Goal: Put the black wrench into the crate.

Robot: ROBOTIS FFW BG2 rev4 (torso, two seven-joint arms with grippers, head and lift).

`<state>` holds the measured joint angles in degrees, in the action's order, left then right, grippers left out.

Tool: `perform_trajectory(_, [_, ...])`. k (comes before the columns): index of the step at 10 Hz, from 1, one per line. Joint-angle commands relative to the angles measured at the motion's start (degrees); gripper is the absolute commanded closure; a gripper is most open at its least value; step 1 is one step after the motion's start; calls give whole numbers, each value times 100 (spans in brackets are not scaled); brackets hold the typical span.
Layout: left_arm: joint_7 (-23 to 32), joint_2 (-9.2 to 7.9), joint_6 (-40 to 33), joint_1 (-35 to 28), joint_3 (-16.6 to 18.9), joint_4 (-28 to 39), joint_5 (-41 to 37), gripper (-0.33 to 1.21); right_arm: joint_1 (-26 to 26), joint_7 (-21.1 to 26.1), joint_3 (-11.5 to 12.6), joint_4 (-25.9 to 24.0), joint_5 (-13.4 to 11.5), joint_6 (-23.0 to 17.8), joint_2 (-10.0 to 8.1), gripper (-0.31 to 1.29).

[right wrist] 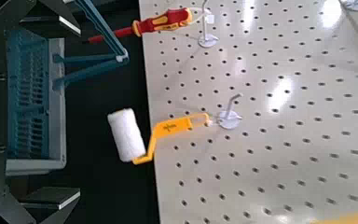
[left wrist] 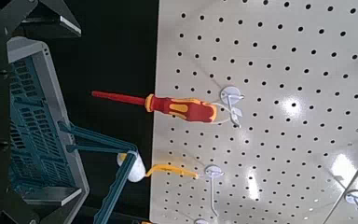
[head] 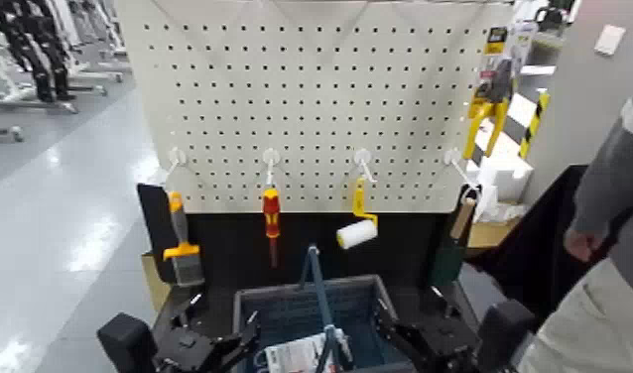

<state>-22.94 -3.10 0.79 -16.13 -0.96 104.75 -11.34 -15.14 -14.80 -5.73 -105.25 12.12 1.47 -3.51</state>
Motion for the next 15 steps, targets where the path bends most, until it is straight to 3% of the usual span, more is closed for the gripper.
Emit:
perform_trajectory(1, [9, 11, -9, -75, 17, 19, 0, 11, -684, 900, -77, -241, -500, -1026, -9, 13])
perform_trajectory(4, [35, 81, -26, -242, 78, 55, 9, 11, -1395, 1348, -7, -672, -763, -1105, -53, 14])
perform_trajectory(6, [35, 134, -26, -321, 105, 63, 9, 11, -1677, 1717, -86, -768, -711, -1052, -80, 15])
perform_trajectory(8, [35, 116, -9, -321, 96, 63, 9, 11, -1773, 1717, -86, -892, -675, -868, -106, 15])
perform_trajectory(15, [35, 116, 26, -303, 87, 63, 18, 11, -1738, 1717, -112, -918, -702, -797, -106, 14])
